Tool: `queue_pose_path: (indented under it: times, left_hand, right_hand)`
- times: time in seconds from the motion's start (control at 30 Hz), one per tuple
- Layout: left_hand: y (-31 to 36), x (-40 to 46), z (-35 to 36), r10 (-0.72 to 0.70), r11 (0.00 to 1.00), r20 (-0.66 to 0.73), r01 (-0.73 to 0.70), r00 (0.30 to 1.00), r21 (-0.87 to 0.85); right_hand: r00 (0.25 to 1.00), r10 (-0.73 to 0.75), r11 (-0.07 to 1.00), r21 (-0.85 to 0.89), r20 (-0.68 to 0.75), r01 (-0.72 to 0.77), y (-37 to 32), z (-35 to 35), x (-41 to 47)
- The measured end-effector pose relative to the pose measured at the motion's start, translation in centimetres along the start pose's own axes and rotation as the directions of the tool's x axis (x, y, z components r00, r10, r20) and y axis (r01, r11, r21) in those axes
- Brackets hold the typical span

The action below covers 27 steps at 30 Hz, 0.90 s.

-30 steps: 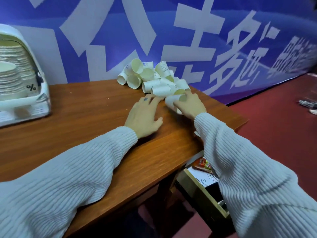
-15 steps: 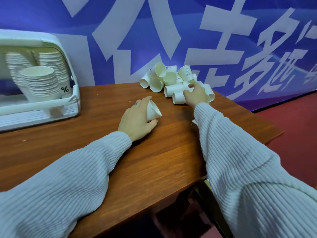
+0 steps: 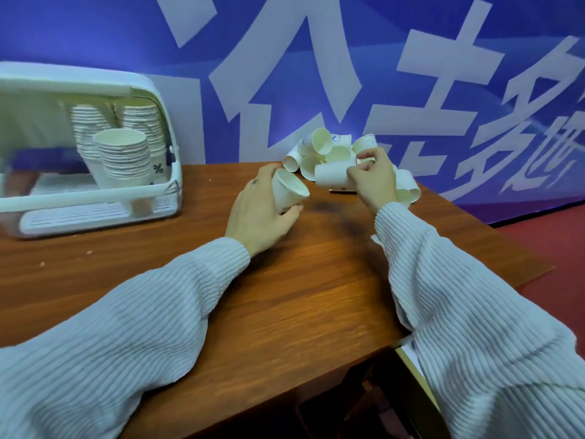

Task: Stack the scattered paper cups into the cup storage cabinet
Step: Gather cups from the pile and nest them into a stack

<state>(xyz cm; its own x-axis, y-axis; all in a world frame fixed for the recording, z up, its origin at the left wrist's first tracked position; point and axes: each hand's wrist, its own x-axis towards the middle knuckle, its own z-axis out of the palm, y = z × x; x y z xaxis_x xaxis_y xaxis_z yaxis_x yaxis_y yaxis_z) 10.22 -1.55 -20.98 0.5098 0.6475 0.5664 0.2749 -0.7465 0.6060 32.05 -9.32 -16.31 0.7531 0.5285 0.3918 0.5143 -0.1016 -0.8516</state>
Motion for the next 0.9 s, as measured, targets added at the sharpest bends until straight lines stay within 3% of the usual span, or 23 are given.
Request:
queue_pose_path:
  times: [0.07, 0.27, 0.5, 0.63, 0.8, 0.9]
  left_hand:
    - [-0.1, 0.1, -2.1, -0.015, 0.999, -0.093, 0.012, 0.996, -0.035]
    - [-2.7, -0.2, -9.3, -0.099, 0.993, -0.321, 0.075, 0.942, -0.086]
    - [-6.3, -2.2, -17.5, -0.168, 0.984, -0.508, 0.176, 0.845, -0.033]
    - [-8.0, -3.0, -20.9, -0.240, 0.963, -0.563, 0.267, 0.791, -0.036]
    - [-9.5, -3.2, -23.0, -0.279, 0.951, -0.615, 0.303, 0.738, -0.066]
    - [-10.1, -3.0, -23.4, -0.290, 0.949, -0.609, 0.306, 0.739, -0.080]
  right_hand:
    - [0.995, -0.062, 0.993, 0.102, 0.083, 0.054, -2.4, 1.5, -1.2]
    - [0.940, -0.264, 0.955, 0.194, 0.218, 0.223, -9.6, 9.8, -4.1]
    - [0.878, -0.452, 0.872, 0.286, 0.155, 0.398, -16.2, 18.5, -7.0]
    - [0.806, -0.554, 0.833, 0.145, 0.209, 0.535, -18.6, 21.7, -7.8]
    - [0.660, -0.603, 0.706, -0.087, 0.449, 0.703, -19.8, 23.5, -7.8]
    - [0.596, -0.547, 0.659, -0.136, 0.588, 0.740, -19.6, 24.2, -7.7]
